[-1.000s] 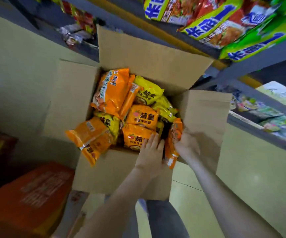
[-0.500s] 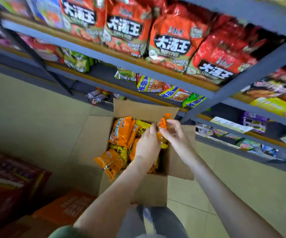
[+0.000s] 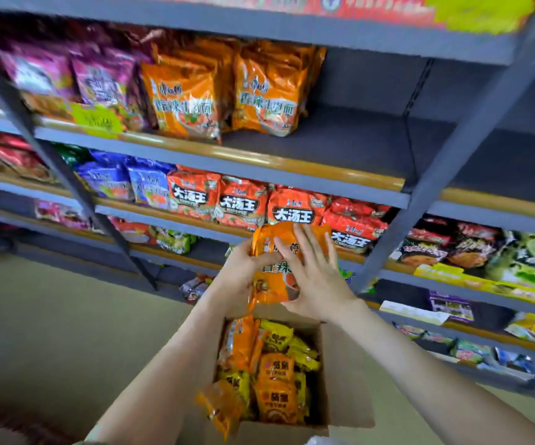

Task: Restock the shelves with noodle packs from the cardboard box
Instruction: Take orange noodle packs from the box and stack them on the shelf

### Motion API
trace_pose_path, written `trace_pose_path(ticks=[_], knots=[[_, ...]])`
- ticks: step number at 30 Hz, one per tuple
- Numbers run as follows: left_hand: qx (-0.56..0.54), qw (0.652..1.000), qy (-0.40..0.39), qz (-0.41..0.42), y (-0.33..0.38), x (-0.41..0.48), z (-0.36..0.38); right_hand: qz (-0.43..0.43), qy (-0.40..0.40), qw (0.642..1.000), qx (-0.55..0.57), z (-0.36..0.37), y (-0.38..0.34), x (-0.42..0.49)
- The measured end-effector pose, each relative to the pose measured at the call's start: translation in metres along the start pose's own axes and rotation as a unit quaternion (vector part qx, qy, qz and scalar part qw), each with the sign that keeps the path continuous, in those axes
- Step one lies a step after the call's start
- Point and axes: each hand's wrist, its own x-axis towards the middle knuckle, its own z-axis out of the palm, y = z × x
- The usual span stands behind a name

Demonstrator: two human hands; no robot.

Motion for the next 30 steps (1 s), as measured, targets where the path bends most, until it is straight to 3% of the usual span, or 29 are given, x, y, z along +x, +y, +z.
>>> trace_pose_path(ticks=[7,12,17,22,30], knots=[[0.068,0.990,-0.024,0.123,0.071,-0.017,-0.016,-0.027,0.089,0.995,-0.023,-0.061,-0.008,0.037],[0.067,0.989,-0.015,0.130,0.113,-0.020,-0.029,-0.049,0.128,0.987,-0.087,-0.105,-0.012,0.063],[0.088,0.981,-0.028,0.168,0.137,-0.021,-0.030,-0.061,0.171,0.980,-0.083,-0.120,-0.012,0.076],[0.197,0.940,0.055,0.273,0.140,-0.014,-0.018,-0.056,0.190,0.977,-0.085,-0.124,-0.005,0.091],[0.116,0.968,-0.007,0.224,0.148,0.001,-0.040,-0.033,0.148,0.982,-0.114,-0.120,-0.002,0.112]])
